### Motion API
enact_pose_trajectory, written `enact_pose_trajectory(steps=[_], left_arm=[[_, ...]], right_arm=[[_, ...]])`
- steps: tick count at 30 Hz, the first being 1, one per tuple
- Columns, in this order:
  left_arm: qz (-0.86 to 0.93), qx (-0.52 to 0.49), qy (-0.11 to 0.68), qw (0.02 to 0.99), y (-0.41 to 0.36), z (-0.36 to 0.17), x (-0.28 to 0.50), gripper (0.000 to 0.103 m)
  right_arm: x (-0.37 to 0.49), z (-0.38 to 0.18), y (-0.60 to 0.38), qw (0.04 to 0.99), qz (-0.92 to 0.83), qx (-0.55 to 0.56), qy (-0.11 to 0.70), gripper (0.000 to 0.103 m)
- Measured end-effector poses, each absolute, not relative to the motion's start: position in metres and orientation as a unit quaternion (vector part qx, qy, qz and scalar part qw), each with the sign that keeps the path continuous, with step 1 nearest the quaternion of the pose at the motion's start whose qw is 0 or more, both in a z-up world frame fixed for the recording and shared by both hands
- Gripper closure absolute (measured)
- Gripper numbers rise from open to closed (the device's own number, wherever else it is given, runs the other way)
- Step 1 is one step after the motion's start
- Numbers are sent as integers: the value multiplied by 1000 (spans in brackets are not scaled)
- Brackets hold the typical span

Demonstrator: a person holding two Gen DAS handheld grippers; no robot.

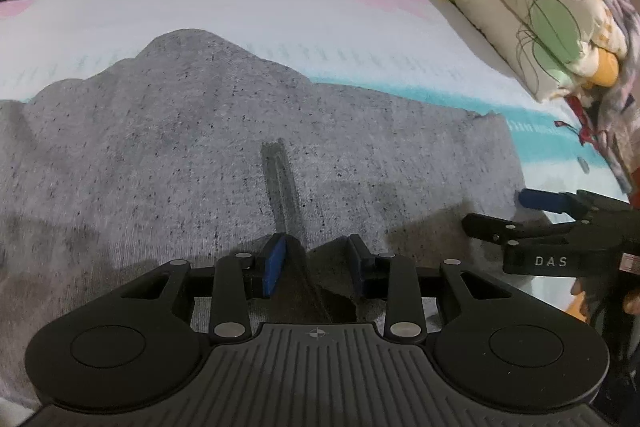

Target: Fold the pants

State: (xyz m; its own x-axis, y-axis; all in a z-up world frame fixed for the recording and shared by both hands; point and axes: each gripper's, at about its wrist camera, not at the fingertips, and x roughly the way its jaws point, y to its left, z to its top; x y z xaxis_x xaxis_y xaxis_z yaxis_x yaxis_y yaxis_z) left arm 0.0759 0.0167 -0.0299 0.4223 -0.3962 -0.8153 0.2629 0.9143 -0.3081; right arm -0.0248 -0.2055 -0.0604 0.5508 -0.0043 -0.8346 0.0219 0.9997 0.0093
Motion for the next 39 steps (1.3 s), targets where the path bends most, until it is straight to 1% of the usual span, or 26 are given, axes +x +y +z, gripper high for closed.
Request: enact_pose_trajectory(steps=[9, 15, 21, 22, 24, 25, 26, 28, 32, 35, 37, 39], left_arm=[[-185, -105, 492, 844, 25, -34, 74, 70], [-221, -173, 500, 819, 21, -45, 105, 60], [-229, -161, 494, 823, 14, -42, 107, 60], [-232, -160, 492, 824, 14, -42, 104, 61], [-238, -158, 487, 825, 14, -41, 97, 72], [-240, -147, 484, 829, 14, -40, 94, 87], [-245, -133, 476, 834, 12, -38, 91, 89], [-252, -116, 455, 846, 10, -31, 85, 92], [-259, -86, 395, 878, 9, -4, 77, 93], [-249, -63, 356, 899, 18, 14, 76, 92], [-240, -74, 383, 889, 28, 9, 84, 92], [-212, -95, 444, 866, 33, -11, 97, 92]], right_arm=[[-25, -61, -205, 876, -4, 12, 482, 5], [-22, -60, -205, 873, -6, 18, 488, 3], [-23, -60, -205, 873, -3, 20, 488, 3], [-24, -60, -205, 872, -2, 20, 488, 3], [-25, -59, -207, 872, 0, 19, 490, 3], [-26, -59, -207, 871, 1, 19, 490, 3], [-27, -59, -207, 872, 2, 19, 490, 3], [-27, -59, -207, 872, 2, 17, 490, 3], [-26, -55, -207, 872, 1, 15, 490, 5], [-27, -44, -210, 878, 6, 37, 478, 7], [-27, -37, -211, 885, 6, 52, 463, 7], [-25, -34, -211, 886, 4, 56, 461, 7]])
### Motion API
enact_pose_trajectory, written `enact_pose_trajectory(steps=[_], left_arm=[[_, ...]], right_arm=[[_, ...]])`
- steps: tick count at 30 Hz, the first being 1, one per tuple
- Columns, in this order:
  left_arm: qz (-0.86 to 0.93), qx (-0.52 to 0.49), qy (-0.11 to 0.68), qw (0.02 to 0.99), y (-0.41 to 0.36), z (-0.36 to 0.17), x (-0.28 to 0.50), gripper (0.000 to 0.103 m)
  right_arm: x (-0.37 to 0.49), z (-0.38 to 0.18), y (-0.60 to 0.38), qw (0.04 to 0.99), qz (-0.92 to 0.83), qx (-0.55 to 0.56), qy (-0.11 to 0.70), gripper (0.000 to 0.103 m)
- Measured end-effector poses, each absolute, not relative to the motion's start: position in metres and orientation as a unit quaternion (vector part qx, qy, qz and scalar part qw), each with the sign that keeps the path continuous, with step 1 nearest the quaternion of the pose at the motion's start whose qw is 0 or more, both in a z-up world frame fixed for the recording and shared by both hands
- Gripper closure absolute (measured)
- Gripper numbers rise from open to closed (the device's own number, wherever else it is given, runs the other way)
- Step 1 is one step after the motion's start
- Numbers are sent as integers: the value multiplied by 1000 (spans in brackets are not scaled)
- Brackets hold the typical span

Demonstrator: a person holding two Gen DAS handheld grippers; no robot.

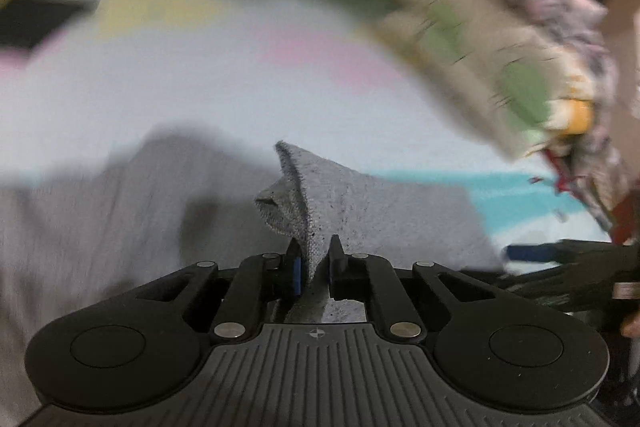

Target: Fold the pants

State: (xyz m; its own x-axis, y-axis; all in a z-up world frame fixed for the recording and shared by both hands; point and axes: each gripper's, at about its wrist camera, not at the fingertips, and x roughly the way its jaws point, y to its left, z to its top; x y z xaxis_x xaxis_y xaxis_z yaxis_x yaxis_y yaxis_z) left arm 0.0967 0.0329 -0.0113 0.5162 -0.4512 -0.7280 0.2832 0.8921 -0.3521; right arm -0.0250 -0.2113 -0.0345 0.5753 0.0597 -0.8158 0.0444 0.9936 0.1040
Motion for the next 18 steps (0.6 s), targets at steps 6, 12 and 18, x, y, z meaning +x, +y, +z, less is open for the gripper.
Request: enact_pose_trajectory(steps=[6, 12, 18], left_arm=[[-194, -118, 498, 837, 37, -37, 111, 87], [-195, -94, 489, 845, 32, -35, 111, 84], [-207, -98, 490, 841, 40, -35, 109, 83]], right_arm=[[-13, -36, -220, 872, -11, 57, 485, 18], [7, -25, -242, 885, -65, 97, 451, 42], [44, -57, -260, 852, -109, 120, 498, 52]])
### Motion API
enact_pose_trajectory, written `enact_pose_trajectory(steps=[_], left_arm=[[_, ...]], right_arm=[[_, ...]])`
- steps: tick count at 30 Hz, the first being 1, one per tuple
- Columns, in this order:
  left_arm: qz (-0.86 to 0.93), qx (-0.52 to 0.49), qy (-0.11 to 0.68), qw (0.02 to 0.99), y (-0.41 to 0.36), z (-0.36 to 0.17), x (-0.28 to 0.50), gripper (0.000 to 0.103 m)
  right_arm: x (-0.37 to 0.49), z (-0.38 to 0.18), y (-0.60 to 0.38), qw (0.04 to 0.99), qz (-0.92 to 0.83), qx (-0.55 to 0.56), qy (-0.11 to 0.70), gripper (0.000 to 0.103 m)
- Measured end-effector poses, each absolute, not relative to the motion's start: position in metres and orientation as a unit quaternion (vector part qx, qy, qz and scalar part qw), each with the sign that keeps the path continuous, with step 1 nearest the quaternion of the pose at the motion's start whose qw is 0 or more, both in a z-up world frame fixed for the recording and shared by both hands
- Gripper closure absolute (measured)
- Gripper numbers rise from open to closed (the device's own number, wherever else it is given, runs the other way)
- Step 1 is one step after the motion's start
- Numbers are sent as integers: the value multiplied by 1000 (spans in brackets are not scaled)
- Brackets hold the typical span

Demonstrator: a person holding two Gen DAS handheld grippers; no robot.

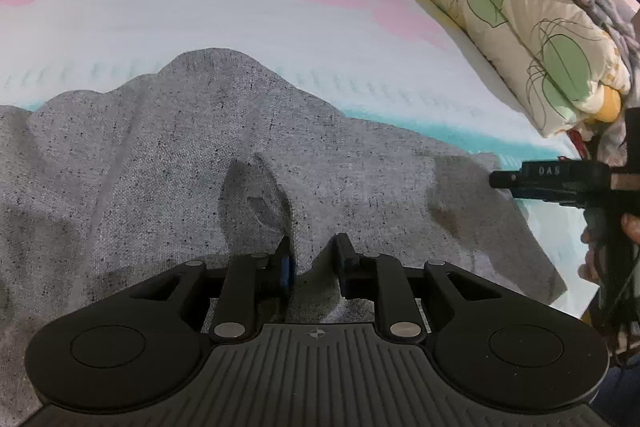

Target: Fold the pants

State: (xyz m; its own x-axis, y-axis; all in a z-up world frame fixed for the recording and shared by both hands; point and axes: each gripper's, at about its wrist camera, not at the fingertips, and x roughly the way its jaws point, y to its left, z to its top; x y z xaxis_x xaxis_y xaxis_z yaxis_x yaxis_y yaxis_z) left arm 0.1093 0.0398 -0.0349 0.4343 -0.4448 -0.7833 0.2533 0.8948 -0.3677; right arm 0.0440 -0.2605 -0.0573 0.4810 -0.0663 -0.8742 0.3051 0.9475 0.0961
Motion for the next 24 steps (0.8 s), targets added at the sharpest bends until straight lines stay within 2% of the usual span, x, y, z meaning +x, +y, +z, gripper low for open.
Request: enact_pose_trajectory(steps=[4, 11, 17, 24], left_arm=[[-207, -86, 491, 842, 43, -30, 108, 82], [-208, -71, 492, 843, 55, -18, 96, 82], [-217, -33, 513, 830, 53, -19, 87, 81], [-219, -1, 516, 828, 56, -15, 77, 80]], right_arm=[[49, -54, -266, 846, -124, 145, 499, 52], [21, -30, -250, 860, -109, 102, 487, 49], [-12, -44, -249, 819, -59, 88, 564, 49], [-39, -46, -264, 804, -73, 123, 577, 43]])
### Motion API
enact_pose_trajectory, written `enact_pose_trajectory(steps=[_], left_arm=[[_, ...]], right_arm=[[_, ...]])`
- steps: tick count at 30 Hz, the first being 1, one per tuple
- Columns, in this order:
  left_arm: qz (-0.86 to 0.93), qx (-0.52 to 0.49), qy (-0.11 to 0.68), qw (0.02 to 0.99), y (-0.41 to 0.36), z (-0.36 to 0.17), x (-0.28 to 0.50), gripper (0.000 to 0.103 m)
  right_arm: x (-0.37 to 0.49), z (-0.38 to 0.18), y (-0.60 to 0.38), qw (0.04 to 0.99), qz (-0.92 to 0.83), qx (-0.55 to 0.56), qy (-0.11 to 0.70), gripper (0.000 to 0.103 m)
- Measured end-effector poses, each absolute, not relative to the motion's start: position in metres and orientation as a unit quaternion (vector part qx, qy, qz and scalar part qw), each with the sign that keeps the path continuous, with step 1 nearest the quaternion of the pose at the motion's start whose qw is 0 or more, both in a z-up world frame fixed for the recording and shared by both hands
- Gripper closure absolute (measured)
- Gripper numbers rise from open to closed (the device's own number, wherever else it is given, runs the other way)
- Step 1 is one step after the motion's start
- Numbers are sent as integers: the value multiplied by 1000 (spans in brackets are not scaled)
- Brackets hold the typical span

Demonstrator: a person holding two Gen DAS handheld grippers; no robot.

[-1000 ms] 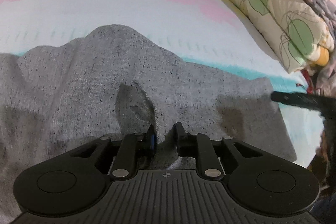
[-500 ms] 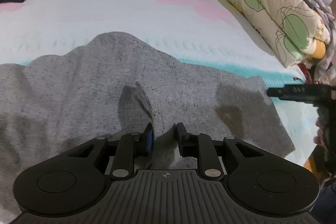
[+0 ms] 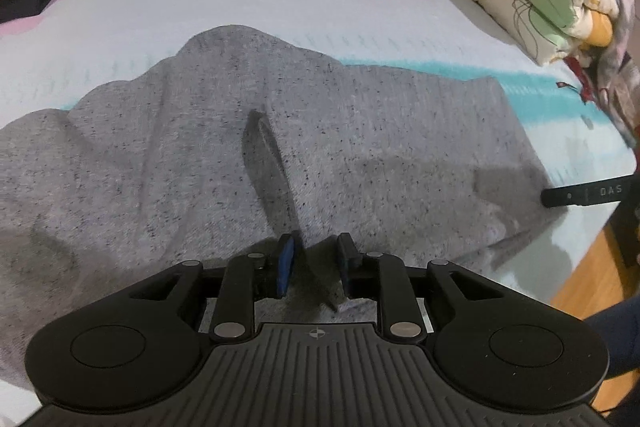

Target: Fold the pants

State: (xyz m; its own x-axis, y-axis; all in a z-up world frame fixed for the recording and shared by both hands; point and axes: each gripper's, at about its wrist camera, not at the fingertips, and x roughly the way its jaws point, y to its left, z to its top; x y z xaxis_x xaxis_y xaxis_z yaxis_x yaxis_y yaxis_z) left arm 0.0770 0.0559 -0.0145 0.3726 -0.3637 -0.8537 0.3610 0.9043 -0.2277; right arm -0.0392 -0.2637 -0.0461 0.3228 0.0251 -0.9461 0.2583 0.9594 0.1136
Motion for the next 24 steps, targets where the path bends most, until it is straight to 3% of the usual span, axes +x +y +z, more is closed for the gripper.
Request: enact_pose_trajectory(steps=[6, 12, 19, 24], left_arm=[[-174, -21, 479, 860, 75, 5, 69, 81], [-157, -35, 448, 879, 69, 15, 84, 81], [-116, -82, 435, 889, 81, 6, 123, 81], [-16, -38, 478, 877, 102, -35, 158, 81]], right_arm=[[-38, -37, -255, 811, -85, 92, 572, 40], [-33, -4, -243, 862, -114, 72, 489, 30], [-8, 1, -228, 872, -90, 107, 470, 27], [5, -9, -216, 864, -86, 104, 484, 27]])
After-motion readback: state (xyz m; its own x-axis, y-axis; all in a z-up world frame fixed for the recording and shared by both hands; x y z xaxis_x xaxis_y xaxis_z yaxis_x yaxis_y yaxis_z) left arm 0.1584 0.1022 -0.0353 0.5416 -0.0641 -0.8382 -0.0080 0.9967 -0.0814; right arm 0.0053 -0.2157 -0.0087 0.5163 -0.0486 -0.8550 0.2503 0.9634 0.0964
